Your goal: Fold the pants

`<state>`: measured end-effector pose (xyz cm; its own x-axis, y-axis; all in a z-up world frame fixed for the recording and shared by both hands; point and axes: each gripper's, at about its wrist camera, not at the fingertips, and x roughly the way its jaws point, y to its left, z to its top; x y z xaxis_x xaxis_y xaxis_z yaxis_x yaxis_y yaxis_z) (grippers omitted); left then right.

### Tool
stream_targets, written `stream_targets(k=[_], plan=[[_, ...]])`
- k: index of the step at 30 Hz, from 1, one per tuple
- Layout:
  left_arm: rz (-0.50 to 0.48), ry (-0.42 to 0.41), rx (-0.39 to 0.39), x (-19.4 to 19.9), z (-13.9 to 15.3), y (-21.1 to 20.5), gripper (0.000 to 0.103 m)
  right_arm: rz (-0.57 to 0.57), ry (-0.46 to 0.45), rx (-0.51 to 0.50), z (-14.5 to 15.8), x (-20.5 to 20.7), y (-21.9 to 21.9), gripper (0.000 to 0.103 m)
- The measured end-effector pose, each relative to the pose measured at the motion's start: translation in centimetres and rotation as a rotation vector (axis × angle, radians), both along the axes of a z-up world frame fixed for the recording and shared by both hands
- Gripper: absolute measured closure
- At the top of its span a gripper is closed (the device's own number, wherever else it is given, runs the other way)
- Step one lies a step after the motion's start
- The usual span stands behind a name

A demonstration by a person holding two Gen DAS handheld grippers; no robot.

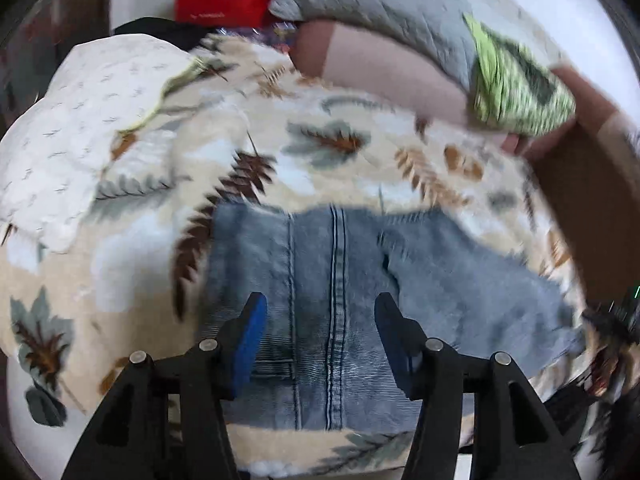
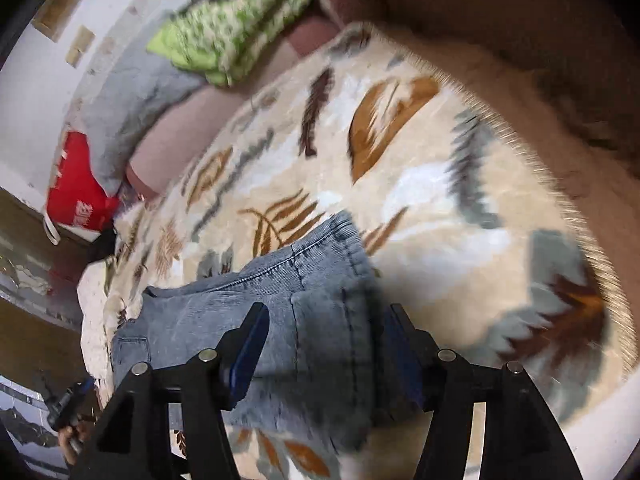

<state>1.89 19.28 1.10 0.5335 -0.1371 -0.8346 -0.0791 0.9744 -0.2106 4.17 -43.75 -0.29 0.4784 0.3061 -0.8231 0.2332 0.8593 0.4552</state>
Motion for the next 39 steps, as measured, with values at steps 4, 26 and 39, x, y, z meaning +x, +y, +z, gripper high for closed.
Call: stream_targets(k=[4,26,39], plan=[[0.03,0.091,0.003,0.1,-4.3,0.3,0.046,0.07,0.142,-0.158,-2.1,2.6,2.6,0.078],[0.019,-0.008,0.03,-0.6,-4.7,0.4,0.04,0.023,-0.073,-0.294,3.1,0.5,4.5,0.046],[0.075,-0.17,0.053,-1.9,-0.6,-1.1,0.036,0.288,-0.092,-0.332,6.0,0.6,14.5,0.039]])
